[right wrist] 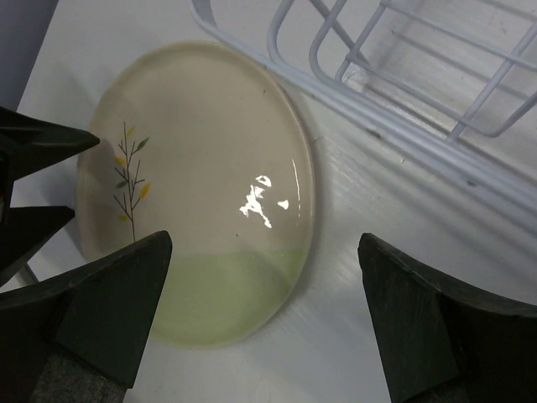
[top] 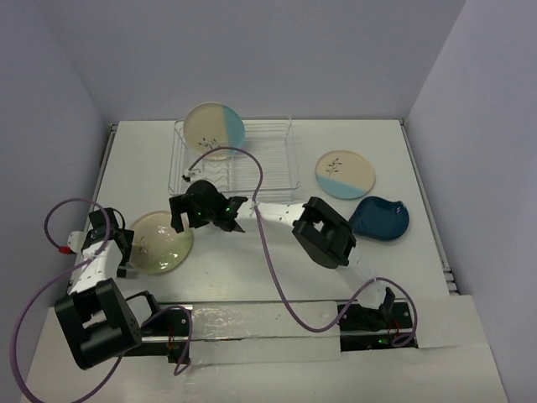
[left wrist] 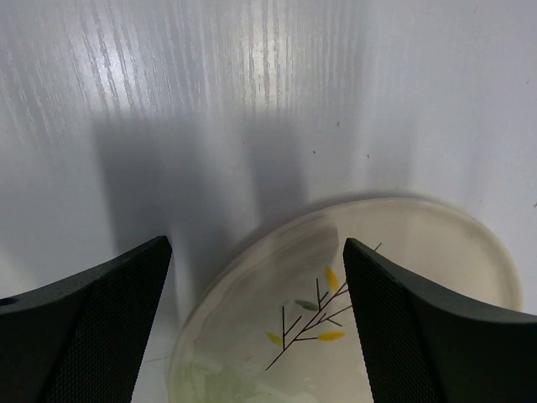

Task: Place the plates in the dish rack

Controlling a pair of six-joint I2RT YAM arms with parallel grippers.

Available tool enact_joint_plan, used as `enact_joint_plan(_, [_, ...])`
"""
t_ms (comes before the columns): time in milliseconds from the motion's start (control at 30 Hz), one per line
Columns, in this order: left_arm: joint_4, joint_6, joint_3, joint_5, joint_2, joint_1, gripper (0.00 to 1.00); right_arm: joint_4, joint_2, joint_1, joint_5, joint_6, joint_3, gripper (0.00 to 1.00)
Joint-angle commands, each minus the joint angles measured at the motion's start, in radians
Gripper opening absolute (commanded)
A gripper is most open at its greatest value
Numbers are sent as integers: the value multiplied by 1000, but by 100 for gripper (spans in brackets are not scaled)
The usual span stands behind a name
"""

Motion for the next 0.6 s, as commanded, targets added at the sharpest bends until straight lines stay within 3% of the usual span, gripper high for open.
enact_joint_plan(0, [30, 17, -25, 94, 26, 8, 92, -58, 84, -8, 8, 36, 88, 99])
enact_joint_plan(367, [64, 64, -21, 138, 55, 7, 91, -74, 91, 62, 103, 58, 37, 98])
enact_joint_plan(567, [73, 72, -23, 145, 56, 8, 91, -72, 112, 69, 32, 67, 85, 98])
